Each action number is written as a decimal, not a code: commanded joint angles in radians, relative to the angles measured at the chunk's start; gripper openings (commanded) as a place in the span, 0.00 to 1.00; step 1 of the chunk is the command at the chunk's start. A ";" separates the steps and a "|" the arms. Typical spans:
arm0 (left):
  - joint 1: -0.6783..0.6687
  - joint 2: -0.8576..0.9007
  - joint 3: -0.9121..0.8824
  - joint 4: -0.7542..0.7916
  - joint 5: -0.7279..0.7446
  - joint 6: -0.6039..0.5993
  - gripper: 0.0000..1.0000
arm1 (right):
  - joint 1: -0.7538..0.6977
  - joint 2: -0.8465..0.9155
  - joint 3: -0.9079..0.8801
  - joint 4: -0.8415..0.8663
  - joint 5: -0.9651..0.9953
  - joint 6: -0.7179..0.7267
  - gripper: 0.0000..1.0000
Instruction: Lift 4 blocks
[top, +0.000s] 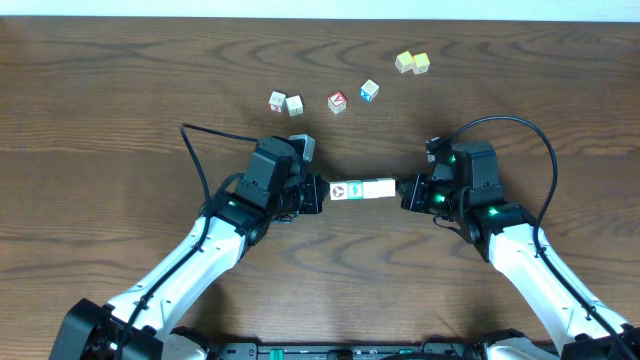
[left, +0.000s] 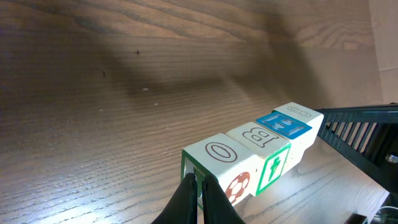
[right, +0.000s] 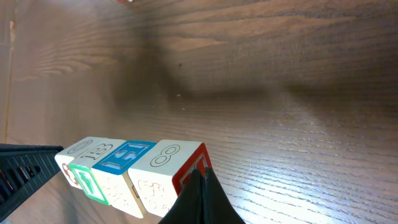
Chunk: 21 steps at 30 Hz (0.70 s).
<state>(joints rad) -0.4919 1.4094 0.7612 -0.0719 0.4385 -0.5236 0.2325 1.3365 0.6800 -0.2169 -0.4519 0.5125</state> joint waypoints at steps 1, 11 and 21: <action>-0.025 -0.012 0.000 0.016 0.100 -0.005 0.07 | 0.044 -0.024 0.042 0.018 -0.205 0.018 0.01; -0.025 -0.012 0.000 0.017 0.100 -0.009 0.07 | 0.044 -0.024 0.042 0.018 -0.209 0.018 0.01; -0.025 -0.012 0.000 0.016 0.100 -0.009 0.07 | 0.044 -0.024 0.042 0.014 -0.208 0.018 0.01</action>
<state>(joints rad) -0.4919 1.4094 0.7612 -0.0788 0.4381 -0.5240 0.2325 1.3365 0.6884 -0.2123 -0.4522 0.5159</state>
